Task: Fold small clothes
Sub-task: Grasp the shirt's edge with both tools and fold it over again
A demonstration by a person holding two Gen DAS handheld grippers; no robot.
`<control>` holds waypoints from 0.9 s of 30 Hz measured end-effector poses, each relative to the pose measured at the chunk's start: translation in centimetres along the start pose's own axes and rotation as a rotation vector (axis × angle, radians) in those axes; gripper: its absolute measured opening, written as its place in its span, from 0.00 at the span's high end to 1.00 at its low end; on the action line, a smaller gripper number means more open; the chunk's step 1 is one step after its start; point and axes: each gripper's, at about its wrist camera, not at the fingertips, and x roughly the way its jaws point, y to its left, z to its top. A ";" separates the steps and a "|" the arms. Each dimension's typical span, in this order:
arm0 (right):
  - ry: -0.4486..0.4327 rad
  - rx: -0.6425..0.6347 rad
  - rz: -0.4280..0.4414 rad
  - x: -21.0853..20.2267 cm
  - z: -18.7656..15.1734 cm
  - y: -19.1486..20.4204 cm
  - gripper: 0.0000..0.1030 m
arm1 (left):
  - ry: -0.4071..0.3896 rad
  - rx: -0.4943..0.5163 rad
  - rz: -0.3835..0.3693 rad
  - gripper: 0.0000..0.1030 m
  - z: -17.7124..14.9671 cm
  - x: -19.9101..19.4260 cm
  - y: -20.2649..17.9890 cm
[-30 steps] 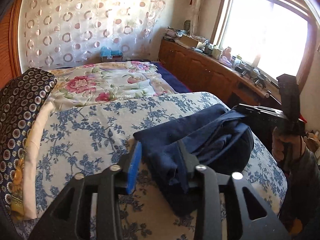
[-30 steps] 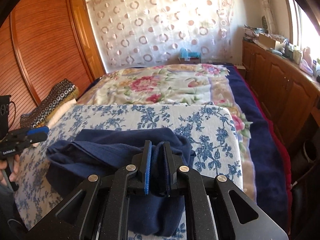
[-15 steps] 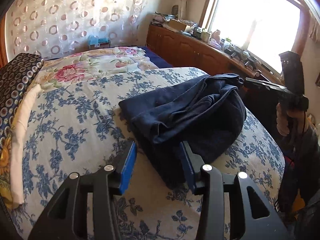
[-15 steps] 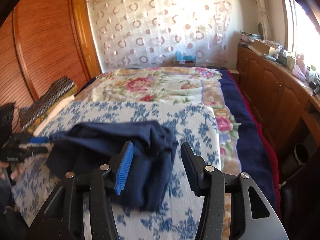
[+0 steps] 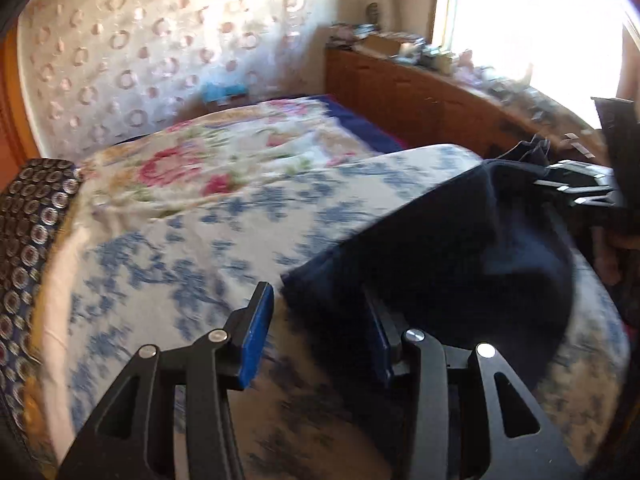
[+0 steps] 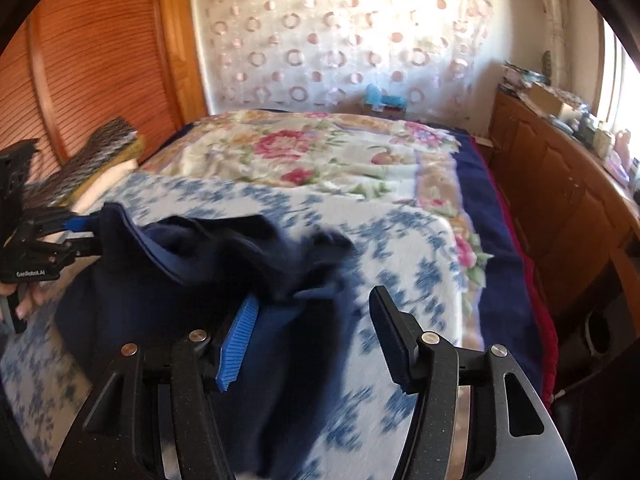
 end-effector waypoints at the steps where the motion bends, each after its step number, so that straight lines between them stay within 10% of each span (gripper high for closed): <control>1: 0.007 0.008 -0.045 0.5 0.2 -0.5 0.43 | 0.004 -0.018 0.015 0.58 0.1 0.4 0.6; 27: 0.074 0.113 0.055 2.8 -1.2 -0.8 0.20 | 0.033 -0.044 -0.040 0.56 -0.6 2.0 1.0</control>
